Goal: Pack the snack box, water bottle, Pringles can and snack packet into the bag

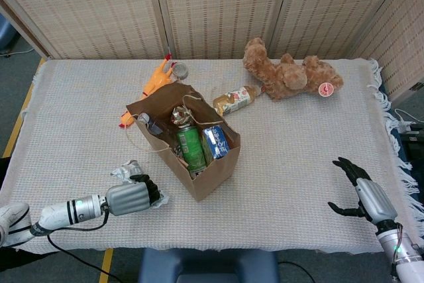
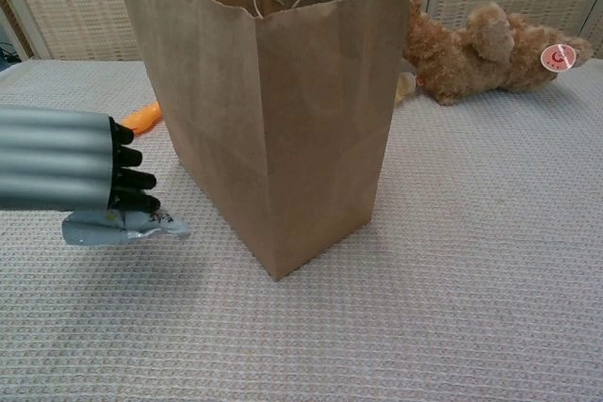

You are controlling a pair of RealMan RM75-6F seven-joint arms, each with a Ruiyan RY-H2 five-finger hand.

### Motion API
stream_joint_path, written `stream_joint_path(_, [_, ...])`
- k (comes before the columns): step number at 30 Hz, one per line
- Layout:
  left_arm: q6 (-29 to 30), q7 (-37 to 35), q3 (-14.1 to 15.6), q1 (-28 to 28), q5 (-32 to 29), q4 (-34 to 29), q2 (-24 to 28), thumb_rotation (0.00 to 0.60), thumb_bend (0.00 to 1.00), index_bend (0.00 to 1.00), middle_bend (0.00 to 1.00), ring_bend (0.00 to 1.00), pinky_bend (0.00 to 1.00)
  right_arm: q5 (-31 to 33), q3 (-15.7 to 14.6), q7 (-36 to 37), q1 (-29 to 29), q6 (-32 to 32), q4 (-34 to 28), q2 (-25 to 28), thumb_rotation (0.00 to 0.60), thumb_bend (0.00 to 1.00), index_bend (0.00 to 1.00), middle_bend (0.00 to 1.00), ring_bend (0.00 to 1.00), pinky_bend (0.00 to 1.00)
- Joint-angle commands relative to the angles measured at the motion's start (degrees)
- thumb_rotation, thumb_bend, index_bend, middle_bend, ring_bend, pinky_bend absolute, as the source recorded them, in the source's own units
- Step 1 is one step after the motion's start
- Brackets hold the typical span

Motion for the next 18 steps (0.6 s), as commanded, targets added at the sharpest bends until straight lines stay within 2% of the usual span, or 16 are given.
stream_joint_path(1, [0.2, -0.02, -2.11, 0.7, -2.64, 1.04, 1.45, 0.6, 0.74, 0.71, 0.7, 0.61, 0.71, 0.08, 0.01, 0.01, -0.03, 0.02, 0.06, -0.01, 0.6, 0.14, 0.11, 0.0, 0.0, 0.0])
stream_joint_path(4, [-0.11, 0.34, -3.67, 1.06, -4.76, 1.55, 2.36, 0.6, 0.74, 0.71, 0.71, 0.61, 0.71, 0.15, 0.01, -0.16, -0.03, 0.02, 0.07, -0.05, 0.6, 0.14, 0.11, 0.0, 0.0, 0.0])
stream_joint_path(13, [2.19, 3.23, -12.5, 2.39, -13.87, -0.14, 2.95, 0.6, 0.72, 0.72, 0.71, 0.61, 0.71, 0.35, -0.04, -1.12, 0.07, -0.16, -0.04, -0.21, 0.6, 0.14, 0.11, 0.0, 0.0, 0.0])
stream_joint_path(18, [2.81, 5.64, -15.09, 1.67, -14.66, -2.33, 2.72, 0.6, 0.72, 0.72, 0.72, 0.62, 0.71, 0.37, -0.08, -1.34, 0.13, -0.3, -0.1, -0.2, 0.6, 0.14, 0.11, 0.0, 0.0, 0.0])
